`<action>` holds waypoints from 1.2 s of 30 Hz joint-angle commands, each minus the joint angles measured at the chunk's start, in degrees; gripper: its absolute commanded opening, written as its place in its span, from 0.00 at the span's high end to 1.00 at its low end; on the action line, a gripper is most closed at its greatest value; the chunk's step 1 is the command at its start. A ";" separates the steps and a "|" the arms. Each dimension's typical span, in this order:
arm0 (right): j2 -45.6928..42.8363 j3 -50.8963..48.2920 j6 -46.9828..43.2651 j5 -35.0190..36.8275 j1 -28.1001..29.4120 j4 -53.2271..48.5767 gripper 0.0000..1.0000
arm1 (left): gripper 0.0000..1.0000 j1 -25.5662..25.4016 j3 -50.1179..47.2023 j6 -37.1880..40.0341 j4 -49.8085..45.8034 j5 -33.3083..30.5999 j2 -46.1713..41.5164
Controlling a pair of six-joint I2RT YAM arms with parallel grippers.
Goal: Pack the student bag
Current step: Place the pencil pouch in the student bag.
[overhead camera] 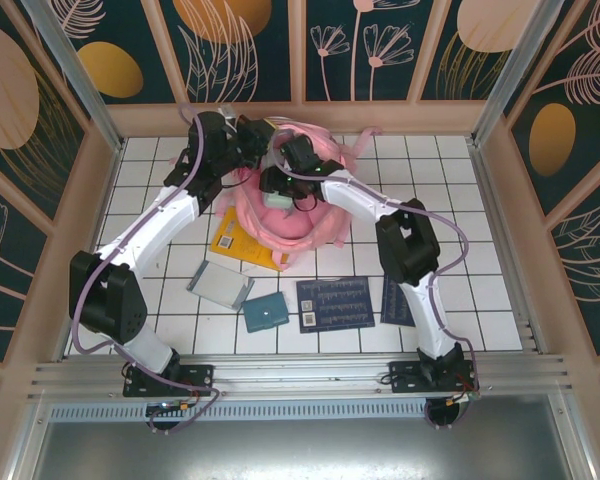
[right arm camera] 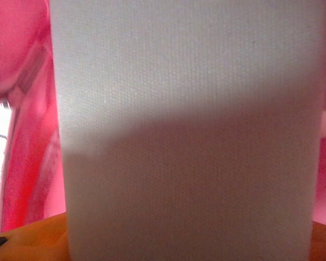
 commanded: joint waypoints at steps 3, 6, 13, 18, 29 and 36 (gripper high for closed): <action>6.26 4.84 3.52 7.22 -0.80 11.46 0.27 | 1.00 -3.58 -0.70 -0.71 6.90 3.21 -3.19; 7.73 5.24 1.36 7.93 -0.76 16.59 0.13 | 1.00 -3.67 -0.79 -0.92 7.04 2.94 -2.97; -8.68 -18.76 -13.89 10.24 2.74 37.81 0.01 | 1.00 -3.42 1.68 1.96 3.77 0.92 -2.51; -20.16 -34.60 -19.27 13.99 2.80 46.61 0.01 | 1.00 -2.81 3.37 2.51 3.41 1.01 -1.39; -32.49 -47.76 -28.50 8.98 3.14 55.07 0.10 | 1.00 -2.01 3.51 2.25 3.45 1.48 -0.07; -41.73 -55.10 -30.87 11.24 3.14 52.34 0.11 | 1.00 -1.48 4.39 2.60 3.11 1.79 0.32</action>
